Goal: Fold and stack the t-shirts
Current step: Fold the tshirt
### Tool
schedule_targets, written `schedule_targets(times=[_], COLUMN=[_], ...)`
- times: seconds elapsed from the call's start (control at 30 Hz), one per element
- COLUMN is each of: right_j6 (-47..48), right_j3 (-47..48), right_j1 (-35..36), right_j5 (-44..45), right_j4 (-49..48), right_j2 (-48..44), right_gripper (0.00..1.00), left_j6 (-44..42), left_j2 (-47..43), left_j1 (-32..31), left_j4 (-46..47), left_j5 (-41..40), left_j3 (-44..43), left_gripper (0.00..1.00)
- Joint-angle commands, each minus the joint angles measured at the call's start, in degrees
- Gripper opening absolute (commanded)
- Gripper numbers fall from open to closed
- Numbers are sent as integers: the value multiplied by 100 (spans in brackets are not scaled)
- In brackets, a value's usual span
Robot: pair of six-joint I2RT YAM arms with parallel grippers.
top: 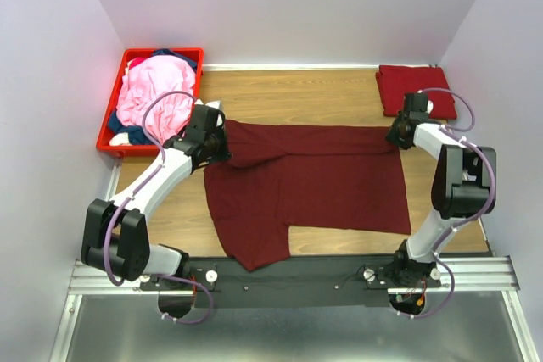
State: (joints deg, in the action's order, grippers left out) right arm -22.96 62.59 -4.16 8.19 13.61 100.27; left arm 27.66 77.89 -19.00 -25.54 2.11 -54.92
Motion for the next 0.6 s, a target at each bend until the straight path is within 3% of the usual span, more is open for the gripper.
schedule_targets(times=[0.0, 0.47, 0.57], right_j6=[-209, -156, -270], right_j3=[-220, -194, -273], right_j1=[-225, -260, -374], right_j5=[-309, -37, -18], right_j4=[-139, -104, -86], right_j2=[308, -279, -403], right_gripper=[37, 43, 49], left_j6=[-76, -147, -164], left_j2=[-133, -72, -107], left_j1=[-33, -24, -24], left_j4=[-56, -206, -241], left_j5=[-114, -167, -167], left_j3=[-160, -467, -529], left_gripper=[0, 0, 0])
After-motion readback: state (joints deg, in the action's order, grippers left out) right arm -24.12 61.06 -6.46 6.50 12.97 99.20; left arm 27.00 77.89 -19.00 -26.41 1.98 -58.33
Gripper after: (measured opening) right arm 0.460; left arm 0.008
